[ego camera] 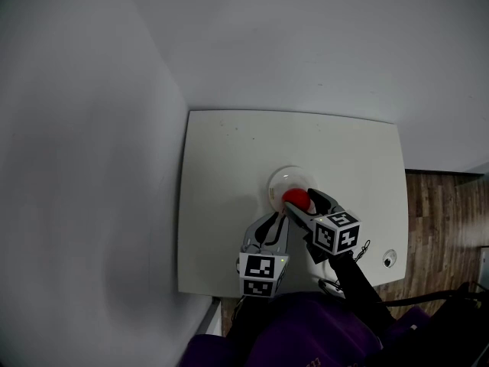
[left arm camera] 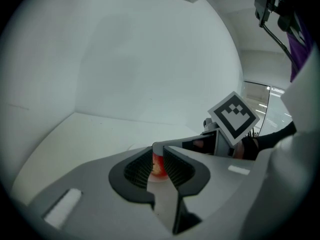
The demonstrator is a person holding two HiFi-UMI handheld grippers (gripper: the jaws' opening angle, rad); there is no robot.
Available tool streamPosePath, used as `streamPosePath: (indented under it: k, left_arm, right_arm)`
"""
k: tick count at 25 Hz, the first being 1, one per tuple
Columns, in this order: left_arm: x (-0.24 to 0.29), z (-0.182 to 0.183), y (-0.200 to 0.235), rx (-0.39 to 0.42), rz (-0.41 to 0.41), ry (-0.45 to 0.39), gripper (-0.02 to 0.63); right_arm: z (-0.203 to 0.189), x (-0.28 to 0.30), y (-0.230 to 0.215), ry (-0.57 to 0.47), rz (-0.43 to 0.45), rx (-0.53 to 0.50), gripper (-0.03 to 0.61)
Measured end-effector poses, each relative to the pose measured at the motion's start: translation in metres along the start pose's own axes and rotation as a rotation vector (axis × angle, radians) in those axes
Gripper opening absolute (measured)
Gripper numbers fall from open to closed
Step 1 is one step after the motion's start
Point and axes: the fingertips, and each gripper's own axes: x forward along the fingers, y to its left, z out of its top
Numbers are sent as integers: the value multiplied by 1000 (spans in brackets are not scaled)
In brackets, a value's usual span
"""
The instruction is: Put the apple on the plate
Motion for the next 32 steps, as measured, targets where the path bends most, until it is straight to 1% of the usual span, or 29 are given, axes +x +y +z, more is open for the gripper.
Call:
streamPosePath:
  k: [3, 5, 9, 11, 13, 14, 15, 17, 18, 21, 24, 28, 32]
  left_arm:
    - [-2, 4, 4, -4, 13, -13, 71]
    - [-7, 13, 6, -10, 23, -38, 71]
    - [-23, 47, 12, 7, 57, -142, 67]
    - [-32, 66, 13, 13, 65, -196, 52]
    - [-41, 86, 12, 22, 68, -253, 8]
    - [-46, 97, 10, 31, 69, -280, 8]
    - [-50, 107, 9, 42, 71, -305, 8]
    - [-60, 123, 4, 59, 74, -352, 8]
    - [-65, 131, 1, 62, 75, -372, 8]
    - [-76, 148, -9, 57, 59, -408, 8]
    - [-84, 160, -18, 76, 44, -436, 8]
    - [-88, 165, -25, 87, 40, -449, 8]
    - [-89, 164, -30, 95, 36, -452, 8]
  right_arm:
    - [11, -5, -1, -26, 1, -1, 334]
    - [20, -11, -1, -50, -5, -20, 334]
    - [48, -34, -1, -146, -29, -75, 333]
    - [67, -47, 3, -206, -11, -83, 333]
    - [89, -59, 11, -273, 15, -96, 331]
    - [100, -66, 15, -310, 20, -110, 328]
    - [111, -75, 18, -351, 15, -126, 290]
    - [131, -92, 23, -429, -5, -149, 120]
    - [139, -101, 26, -461, -10, -152, 67]
    - [160, -123, 36, -542, -13, -172, 20]
    - [174, -138, 45, -598, -23, -225, 11]
    - [180, -149, 52, -615, -33, -274, 11]
    - [177, -150, 58, -596, -44, -331, 10]
